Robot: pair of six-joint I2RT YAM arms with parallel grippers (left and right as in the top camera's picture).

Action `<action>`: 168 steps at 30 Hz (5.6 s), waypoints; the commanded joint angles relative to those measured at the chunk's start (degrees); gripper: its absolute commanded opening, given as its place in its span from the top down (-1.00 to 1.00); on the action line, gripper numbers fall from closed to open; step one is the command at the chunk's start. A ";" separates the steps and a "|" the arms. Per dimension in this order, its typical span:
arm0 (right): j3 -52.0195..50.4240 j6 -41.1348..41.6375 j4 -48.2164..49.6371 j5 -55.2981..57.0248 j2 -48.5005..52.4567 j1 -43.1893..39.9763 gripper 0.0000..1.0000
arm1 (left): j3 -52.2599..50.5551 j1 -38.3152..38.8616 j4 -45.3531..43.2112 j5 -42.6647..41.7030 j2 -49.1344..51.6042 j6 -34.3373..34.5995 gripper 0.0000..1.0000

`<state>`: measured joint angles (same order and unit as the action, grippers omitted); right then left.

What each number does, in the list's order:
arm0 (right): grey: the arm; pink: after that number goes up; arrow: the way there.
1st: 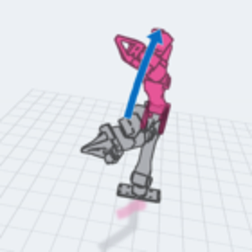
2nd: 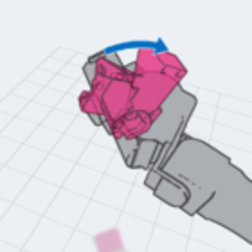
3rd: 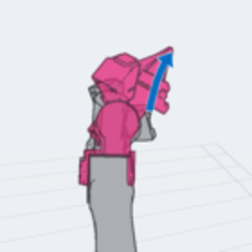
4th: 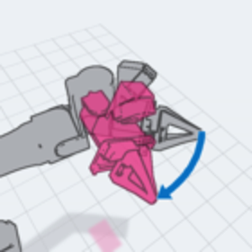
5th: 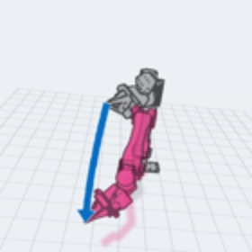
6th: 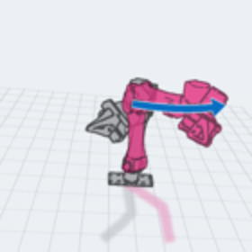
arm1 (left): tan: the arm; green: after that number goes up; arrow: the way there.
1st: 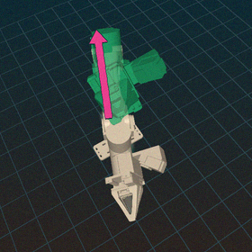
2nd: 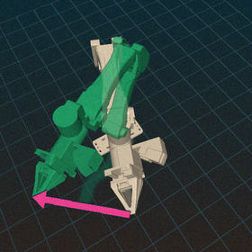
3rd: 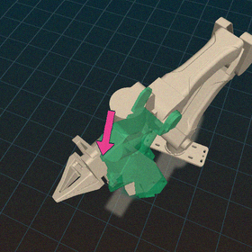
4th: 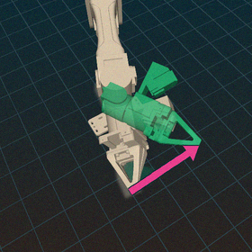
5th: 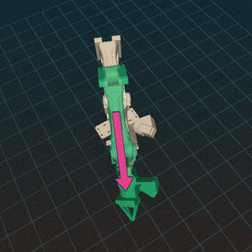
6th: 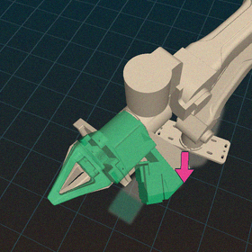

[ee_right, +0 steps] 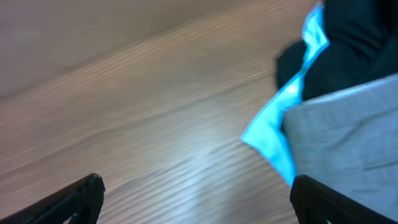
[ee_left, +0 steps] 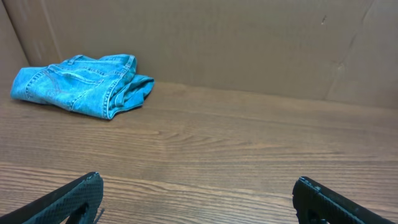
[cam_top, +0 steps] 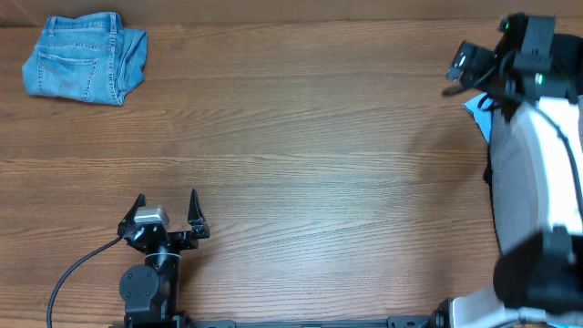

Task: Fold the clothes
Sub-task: 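Reach the right gripper to the grey shorts on the right pile, then grasp the grey shorts waistband with the right gripper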

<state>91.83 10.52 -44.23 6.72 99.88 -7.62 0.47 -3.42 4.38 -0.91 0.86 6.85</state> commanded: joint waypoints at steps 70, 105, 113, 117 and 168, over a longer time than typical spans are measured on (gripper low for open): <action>6.82 -12.24 9.92 22.12 31.12 -7.56 -0.24 | -0.20 -0.31 0.04 -0.55 -0.59 -1.09 -0.99; 6.80 -6.21 9.49 21.20 28.22 -7.56 -0.08 | -0.20 -0.31 0.04 -0.55 -0.59 -1.09 -1.00; 6.80 -6.25 11.02 21.07 29.83 -7.85 -0.07 | -0.20 -0.31 0.04 -0.55 -0.59 -1.09 -1.00; 6.80 -6.23 11.19 21.07 30.93 -8.68 -0.06 | -0.20 -0.31 0.04 -0.55 -0.59 -1.09 -0.99; 8.02 -8.98 10.78 11.80 31.36 -11.96 0.83 | -0.20 -0.31 0.04 -0.55 -0.59 -1.09 -1.00</action>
<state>98.37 1.48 -33.45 19.73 131.00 -19.38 0.47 -3.42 4.38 -0.91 0.86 6.85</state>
